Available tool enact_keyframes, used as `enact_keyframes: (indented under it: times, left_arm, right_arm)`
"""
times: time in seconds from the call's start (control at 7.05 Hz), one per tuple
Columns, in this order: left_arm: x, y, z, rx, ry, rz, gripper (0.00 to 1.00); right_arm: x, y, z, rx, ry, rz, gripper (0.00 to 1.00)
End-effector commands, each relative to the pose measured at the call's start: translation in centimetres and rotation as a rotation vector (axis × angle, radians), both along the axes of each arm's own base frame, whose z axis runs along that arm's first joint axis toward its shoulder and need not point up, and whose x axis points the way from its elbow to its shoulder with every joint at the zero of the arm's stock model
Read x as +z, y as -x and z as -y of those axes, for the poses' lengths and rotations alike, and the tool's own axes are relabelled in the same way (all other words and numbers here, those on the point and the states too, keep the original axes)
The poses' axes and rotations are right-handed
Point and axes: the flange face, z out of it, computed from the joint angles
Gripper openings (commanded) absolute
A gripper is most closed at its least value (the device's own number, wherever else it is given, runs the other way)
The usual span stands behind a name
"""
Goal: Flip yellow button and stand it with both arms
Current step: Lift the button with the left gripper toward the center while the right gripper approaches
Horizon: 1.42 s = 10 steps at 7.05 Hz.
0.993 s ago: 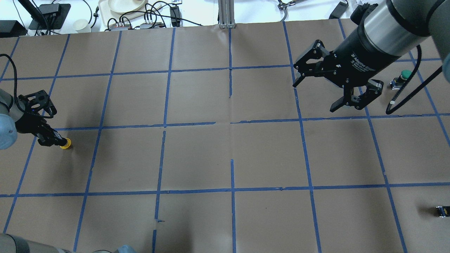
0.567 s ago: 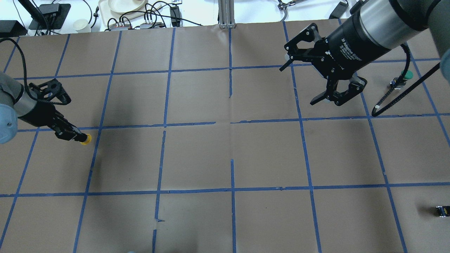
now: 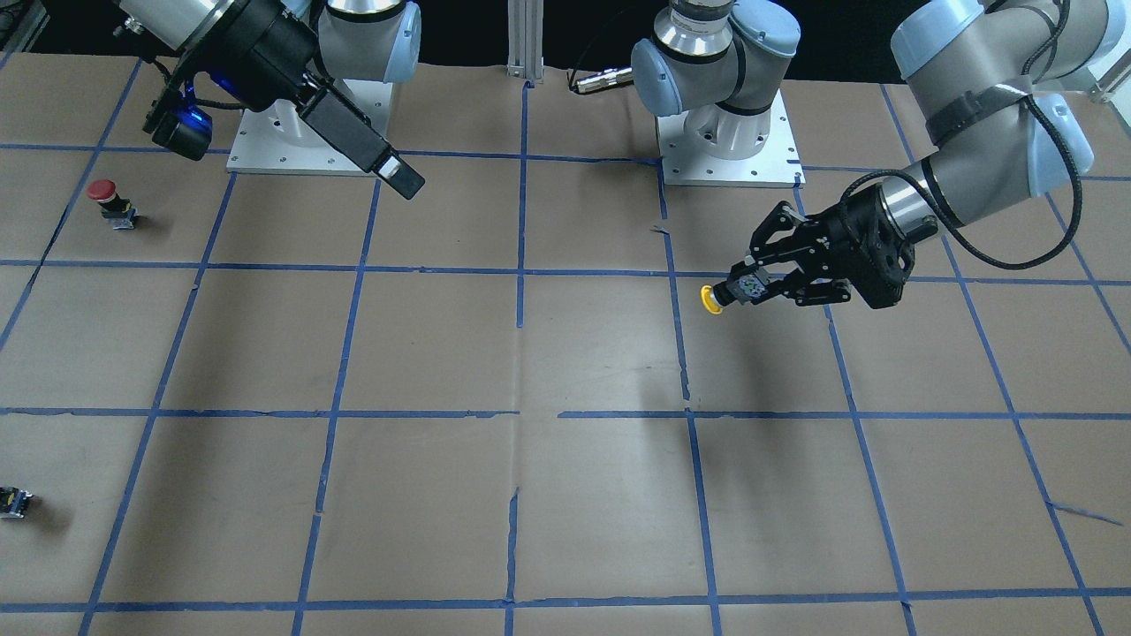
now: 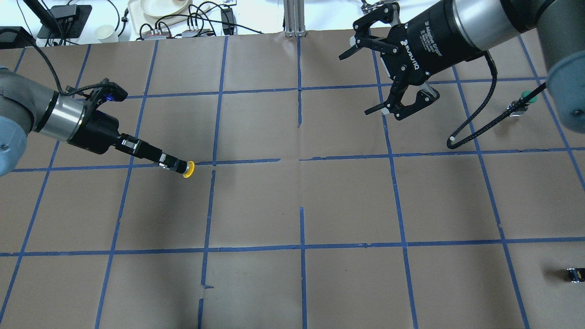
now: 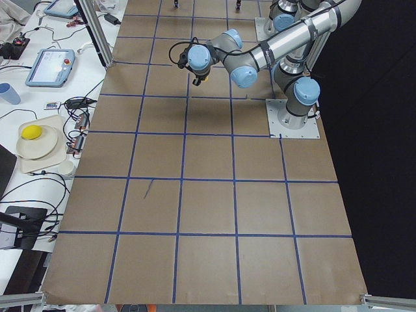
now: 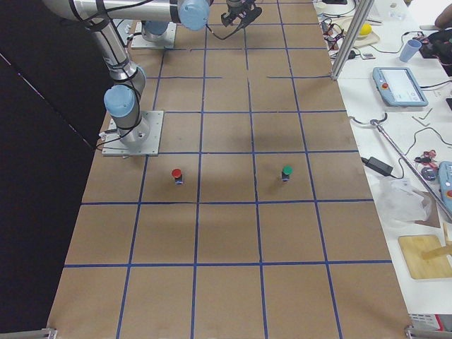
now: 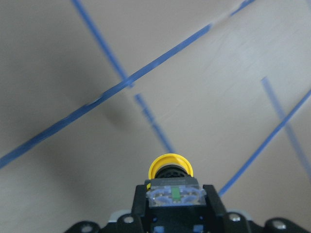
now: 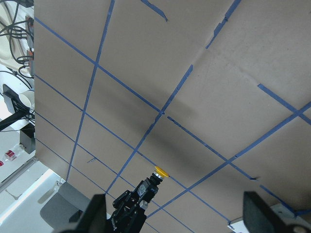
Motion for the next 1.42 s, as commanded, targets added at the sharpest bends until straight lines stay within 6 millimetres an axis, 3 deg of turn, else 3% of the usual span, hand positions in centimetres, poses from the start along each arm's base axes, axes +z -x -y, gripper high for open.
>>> enact_keyframes:
  times: [0.0, 0.14, 0.43, 0.57, 1.28]
  left_arm:
    - [2.5, 5.6, -0.3, 0.145, -0.082, -0.379, 0.05]
    - [2.9, 7.8, -0.2, 0.181, -0.109, -0.476, 0.05]
    - [4.6, 13.5, -0.2, 0.224, -0.170, -0.693, 0.05]
    - [5.2, 14.9, -0.4, 0.250, -0.182, -0.792, 0.04]
    - [4.9, 15.2, -0.2, 0.259, -0.193, -0.813, 0.04]
  right_arm:
    - [-1.8, -0.4, -0.1, -0.023, -0.057, 0.053, 1.00]
    - [-3.0, -0.7, -0.8, -0.028, -0.087, 0.081, 1.00]
    - [-3.3, -1.3, -1.0, -0.034, -0.113, 0.137, 1.00]
    - [-3.2, -1.9, -1.2, -0.019, -0.116, 0.158, 0.99]
    - [-1.6, -3.3, -0.9, 0.007, -0.067, 0.276, 0.99]
